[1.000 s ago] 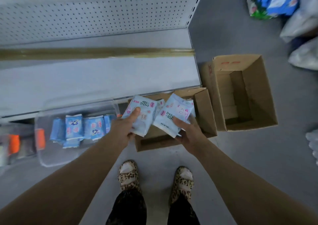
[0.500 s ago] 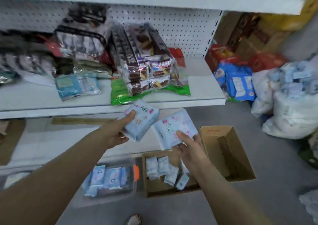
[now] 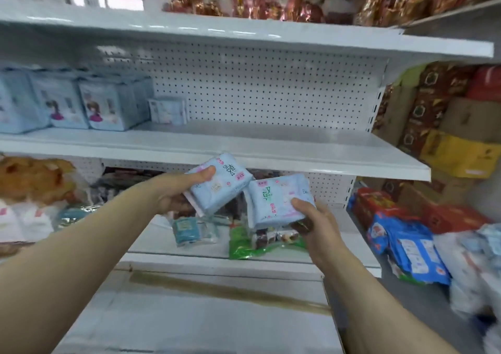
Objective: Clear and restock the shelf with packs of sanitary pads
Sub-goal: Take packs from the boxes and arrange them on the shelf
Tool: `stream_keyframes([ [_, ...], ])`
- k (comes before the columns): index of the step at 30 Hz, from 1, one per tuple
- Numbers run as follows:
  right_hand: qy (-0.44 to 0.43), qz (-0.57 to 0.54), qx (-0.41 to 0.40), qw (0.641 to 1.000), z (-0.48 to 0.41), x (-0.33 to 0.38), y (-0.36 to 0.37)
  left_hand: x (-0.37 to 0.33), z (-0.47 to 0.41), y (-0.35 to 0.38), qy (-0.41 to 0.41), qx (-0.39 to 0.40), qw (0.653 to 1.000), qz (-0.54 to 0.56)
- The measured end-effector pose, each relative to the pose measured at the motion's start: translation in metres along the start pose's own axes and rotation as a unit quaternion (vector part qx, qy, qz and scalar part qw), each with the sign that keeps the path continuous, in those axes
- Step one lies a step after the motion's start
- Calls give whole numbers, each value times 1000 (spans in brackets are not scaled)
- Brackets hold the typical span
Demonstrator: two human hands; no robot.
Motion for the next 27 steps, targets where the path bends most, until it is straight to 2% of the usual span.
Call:
stream_keyframes([
  [4,-46,16,28,998,-25,31,51,-34,3,-62,27,-39,999,-26],
  [9,-78,74,97,989,-69,53,136,-74,-24,-137,32,-41,994,-99],
  [18,-87,210,88,970,-196,47,260,-141,-129,-262,23,-31,966,-257],
  [22,-87,287,89,950,-237,55,291,-166,-173,-273,41,-21,944,-326],
  [27,-59,369,98,922,-270,67,302,-193,-214,-255,104,-19,878,-467],
])
Point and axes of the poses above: each hand's wrist, its own z-axis away from the middle knuckle, its own y-axis out of the palm, x = y × z, the point moved 7 cm from there along -z, towards the middle knuckle, and after that the axes turned 9 degrees about -y, right-handed, at the moved point
